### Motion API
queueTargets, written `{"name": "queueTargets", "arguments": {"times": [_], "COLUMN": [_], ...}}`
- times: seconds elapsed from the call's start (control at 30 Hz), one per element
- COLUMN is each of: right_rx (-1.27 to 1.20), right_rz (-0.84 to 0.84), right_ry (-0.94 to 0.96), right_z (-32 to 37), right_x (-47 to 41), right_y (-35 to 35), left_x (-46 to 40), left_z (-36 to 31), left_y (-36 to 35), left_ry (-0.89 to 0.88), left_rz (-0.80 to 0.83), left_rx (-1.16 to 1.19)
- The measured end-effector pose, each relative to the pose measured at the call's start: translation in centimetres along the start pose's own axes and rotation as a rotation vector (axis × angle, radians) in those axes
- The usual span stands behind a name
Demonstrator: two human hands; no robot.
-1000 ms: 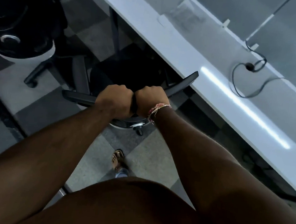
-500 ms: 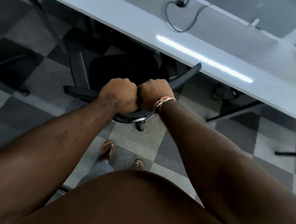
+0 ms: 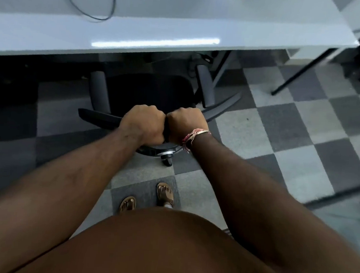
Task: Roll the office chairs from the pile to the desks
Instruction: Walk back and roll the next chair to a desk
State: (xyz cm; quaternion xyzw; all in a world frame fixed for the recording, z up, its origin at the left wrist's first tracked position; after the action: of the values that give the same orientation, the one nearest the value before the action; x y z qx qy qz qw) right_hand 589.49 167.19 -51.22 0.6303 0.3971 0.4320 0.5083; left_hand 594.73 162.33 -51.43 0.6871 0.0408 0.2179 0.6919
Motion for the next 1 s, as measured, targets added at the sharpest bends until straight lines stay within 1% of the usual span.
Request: {"name": "queueTargets", "arguments": {"times": [0.1, 0.2, 0.27, 0.43, 0.57, 0.73, 0.9, 1.0], "right_rx": [-0.024, -0.029, -0.03, -0.065, -0.092, -0.094, -0.079, -0.088], "right_rz": [0.019, 0.048, 0.047, 0.026, 0.046, 0.078, 0.075, 0.059], "right_ry": [-0.147, -0.274, -0.346, -0.481, -0.599, -0.678, -0.686, -0.724], "right_z": [-1.7, -3.0, -3.8, -5.8, -7.7, -11.2, -16.3, -20.1], "right_x": [3.7, 6.6, 8.8, 14.2, 18.0, 21.5, 24.1, 25.2], "right_y": [-0.7, -1.5, -2.1, -3.4, -4.2, -4.8, -5.2, -5.6], "left_x": [-0.1, -0.1, 0.0, 0.9, 1.1, -0.2, -2.7, -5.3], "left_z": [-3.5, -6.4, -8.7, -14.0, -18.5, -23.6, -29.1, -32.3], "left_y": [0.1, 0.0, 0.0, 0.2, 0.4, 1.1, 2.3, 3.2], "left_ry": [-0.142, -0.247, -0.331, -0.512, -0.638, -0.753, -0.851, -0.882], "left_rz": [0.009, 0.011, -0.008, -0.024, -0.042, -0.059, -0.068, -0.068], "left_rx": [-0.04, -0.082, -0.114, -0.149, -0.181, -0.193, -0.204, -0.253]}}
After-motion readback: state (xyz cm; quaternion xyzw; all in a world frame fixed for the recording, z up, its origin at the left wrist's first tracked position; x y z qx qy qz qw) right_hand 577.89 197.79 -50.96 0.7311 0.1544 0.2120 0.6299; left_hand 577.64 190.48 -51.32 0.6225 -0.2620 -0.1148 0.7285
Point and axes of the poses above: each hand's wrist, its own x-axis away from the middle knuckle, its own y-axis out of the back of the hand, z = x × y, the point moved 8 cm from there along -x, towards the middle knuckle, and after that the axes turned 1 degree about -z, right-handed, at the moved point
